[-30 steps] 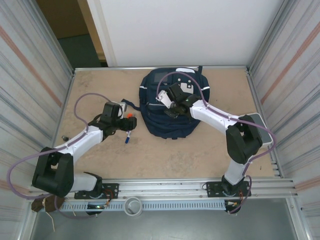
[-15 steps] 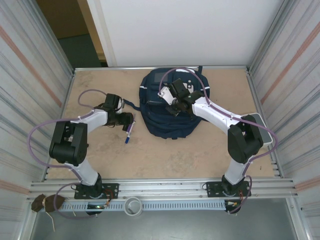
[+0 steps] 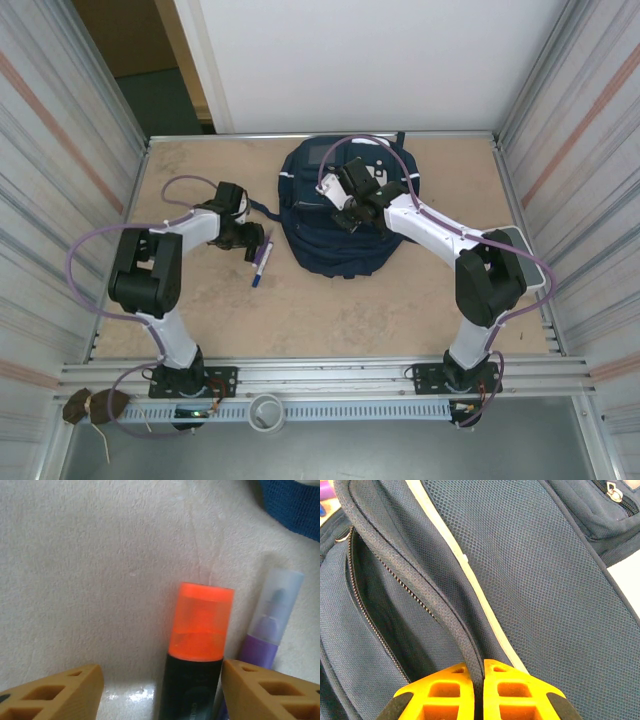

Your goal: Pack the student bag

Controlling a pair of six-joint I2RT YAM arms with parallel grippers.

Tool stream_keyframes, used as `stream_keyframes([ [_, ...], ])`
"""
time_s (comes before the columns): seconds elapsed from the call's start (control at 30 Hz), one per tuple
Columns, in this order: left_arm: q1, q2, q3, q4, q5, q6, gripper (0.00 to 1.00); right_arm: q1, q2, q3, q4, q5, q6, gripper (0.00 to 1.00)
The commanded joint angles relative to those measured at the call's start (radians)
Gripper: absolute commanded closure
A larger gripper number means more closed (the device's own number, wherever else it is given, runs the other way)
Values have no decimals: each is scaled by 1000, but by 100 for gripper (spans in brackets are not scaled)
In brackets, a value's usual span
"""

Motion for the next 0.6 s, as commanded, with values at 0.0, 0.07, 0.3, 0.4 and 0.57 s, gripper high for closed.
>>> stream_keyframes([
  [0.0,1,49,0,-3,-40,-27,42,-16,-27,22,-28,18,39,97],
  [0.07,1,53,4,-7,-52,-32,46,-17,-24,22,-28,20,44,97],
  [0.3,2,45,-3,2,-71,-40,64,-28,-33,50,-32,-7,106,97],
  [0.4,4,10,-26,35,-101,-50,71,-37,-41,78,-43,-2,131,99],
  [0.57,5,-191,-96,101,-72,-109,77,-65,-44,149,-72,-29,188,100],
])
